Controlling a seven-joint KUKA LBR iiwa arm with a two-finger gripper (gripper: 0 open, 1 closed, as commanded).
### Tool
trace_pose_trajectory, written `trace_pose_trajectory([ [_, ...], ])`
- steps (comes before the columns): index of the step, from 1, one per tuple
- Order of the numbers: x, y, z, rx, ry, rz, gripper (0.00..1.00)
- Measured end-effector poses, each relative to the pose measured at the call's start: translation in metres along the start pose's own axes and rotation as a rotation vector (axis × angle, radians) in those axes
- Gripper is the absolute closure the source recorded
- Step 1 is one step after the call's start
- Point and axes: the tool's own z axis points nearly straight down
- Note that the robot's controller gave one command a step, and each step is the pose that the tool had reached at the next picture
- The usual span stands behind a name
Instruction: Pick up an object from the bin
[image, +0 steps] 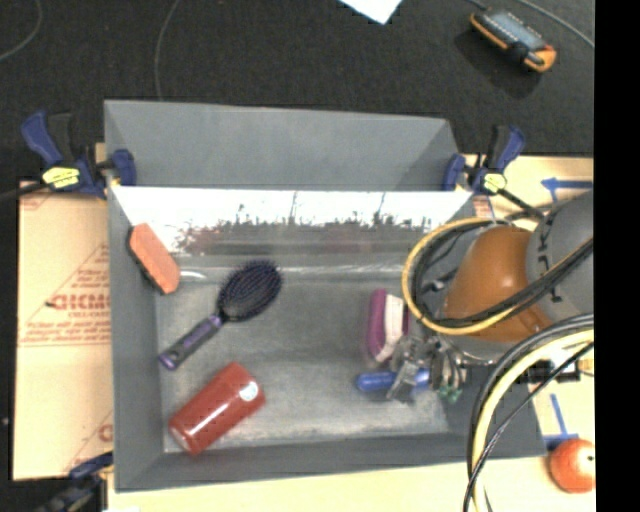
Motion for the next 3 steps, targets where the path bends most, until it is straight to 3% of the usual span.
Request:
trace_pose_trajectory([
  [1, 0.009, -0.005, 0.001, 0.0, -0.001, 0.242, 1.0],
  [2, 0.01, -0.007, -0.014, 0.004, 0.002, 0.389, 1.0],
  [3, 0.009, -0.008, -0.019, 0.005, -0.001, 0.333, 1.0],
])
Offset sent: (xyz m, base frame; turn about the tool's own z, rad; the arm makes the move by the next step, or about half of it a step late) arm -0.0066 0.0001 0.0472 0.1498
